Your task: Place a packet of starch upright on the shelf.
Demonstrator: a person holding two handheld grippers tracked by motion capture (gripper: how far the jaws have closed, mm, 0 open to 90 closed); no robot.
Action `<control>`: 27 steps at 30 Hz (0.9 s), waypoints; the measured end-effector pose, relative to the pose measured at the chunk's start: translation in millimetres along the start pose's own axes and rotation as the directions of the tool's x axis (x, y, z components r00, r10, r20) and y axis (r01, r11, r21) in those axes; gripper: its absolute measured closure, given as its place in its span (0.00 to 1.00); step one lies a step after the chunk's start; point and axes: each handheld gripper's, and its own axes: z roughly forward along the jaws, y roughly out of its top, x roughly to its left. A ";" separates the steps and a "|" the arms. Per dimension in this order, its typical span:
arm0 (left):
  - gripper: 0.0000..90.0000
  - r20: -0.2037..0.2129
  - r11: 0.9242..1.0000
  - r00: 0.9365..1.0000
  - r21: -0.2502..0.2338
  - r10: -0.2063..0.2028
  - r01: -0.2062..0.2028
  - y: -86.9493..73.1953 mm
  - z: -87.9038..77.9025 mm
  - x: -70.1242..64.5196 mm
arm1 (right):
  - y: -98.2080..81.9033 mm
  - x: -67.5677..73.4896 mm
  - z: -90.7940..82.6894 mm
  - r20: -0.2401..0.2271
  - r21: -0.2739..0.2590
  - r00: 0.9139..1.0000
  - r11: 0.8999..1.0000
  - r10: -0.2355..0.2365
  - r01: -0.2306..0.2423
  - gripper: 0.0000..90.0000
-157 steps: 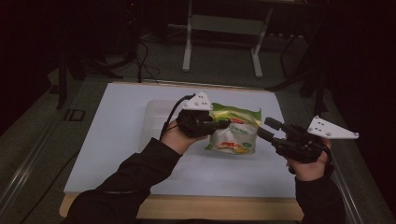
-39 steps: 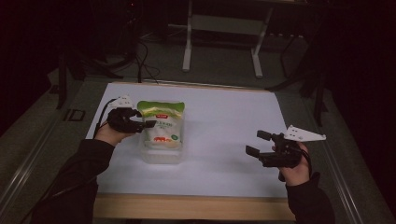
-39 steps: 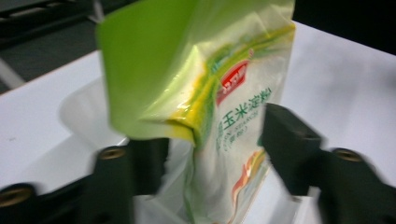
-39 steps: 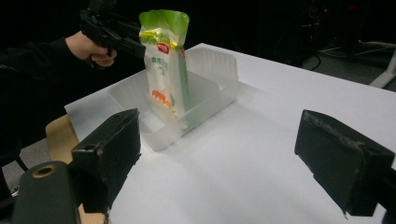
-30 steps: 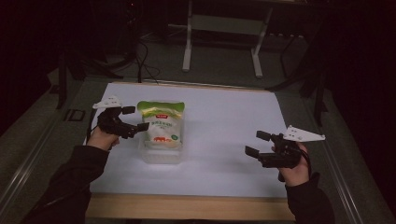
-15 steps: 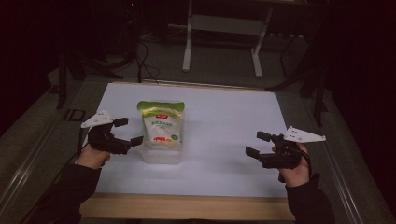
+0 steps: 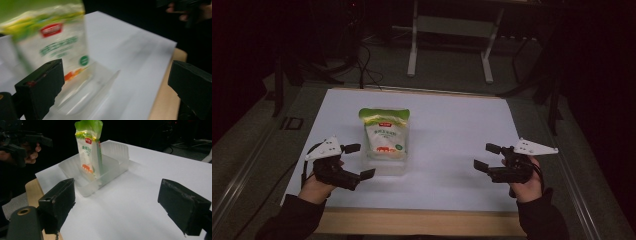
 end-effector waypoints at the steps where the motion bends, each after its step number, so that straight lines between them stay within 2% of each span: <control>1: 0.01 0.011 1.000 1.000 -0.003 0.009 -0.009 0.4 2.2 -2.8 | -0.7 0.3 0.2 -0.002 0.000 1.000 1.000 0.001 -0.001 0.16; 7: 0.01 0.081 0.998 0.996 0.042 0.049 -0.052 0.9 20.9 -18.1 | -8.8 1.9 1.8 -0.009 0.013 1.000 1.000 0.013 -0.012 0.16; 12: 0.01 0.141 0.995 0.987 0.051 0.075 -0.083 0.5 38.3 -30.9 | -15.5 2.3 4.2 -0.018 0.024 0.999 0.999 0.027 -0.026 0.16; 13: 0.01 0.141 0.995 0.987 0.051 0.075 -0.083 0.5 38.3 -30.9 | -15.5 2.3 4.2 -0.018 0.024 0.999 0.999 0.027 -0.026 0.16; 14: 0.01 0.165 0.994 0.983 0.056 0.082 -0.092 0.5 46.4 -34.6 | -17.5 3.0 5.1 -0.020 0.027 0.999 0.999 0.028 -0.027 0.16; 17: 0.01 0.202 0.991 0.975 0.072 0.092 -0.109 0.7 59.4 -40.0 | -20.7 4.7 5.8 -0.026 0.033 0.999 0.999 0.029 -0.029 0.16; 18: 0.01 0.202 0.991 0.975 0.072 0.092 -0.109 0.7 59.4 -40.0 | -21.9 5.2 5.7 -0.026 0.034 0.999 0.999 0.030 -0.029 0.16; 19: 0.01 0.227 0.991 0.969 0.076 0.094 -0.114 1.1 66.9 -42.8 | -23.2 5.8 5.6 -0.028 0.037 0.999 0.999 0.033 -0.032 0.16; 20: 0.01 0.241 0.990 0.966 0.080 0.094 -0.117 1.3 70.3 -44.1 | -24.5 6.1 5.5 -0.029 0.038 0.999 0.999 0.034 -0.033 0.16; 23: 0.01 0.268 0.987 0.957 0.084 0.107 -0.134 1.8 79.5 -49.6 | -28.2 6.2 4.6 -0.028 0.042 0.999 0.998 0.039 -0.038 0.16; 26: 0.01 0.280 0.988 0.954 0.081 0.106 -0.134 2.0 84.8 -53.5 | -30.5 6.2 4.2 -0.026 0.045 0.999 0.998 0.042 -0.041 0.16; 27: 0.01 0.289 0.987 0.951 0.080 0.114 -0.142 2.6 90.1 -57.4 | -32.8 5.9 4.0 -0.027 0.045 0.998 0.998 0.048 -0.047 0.16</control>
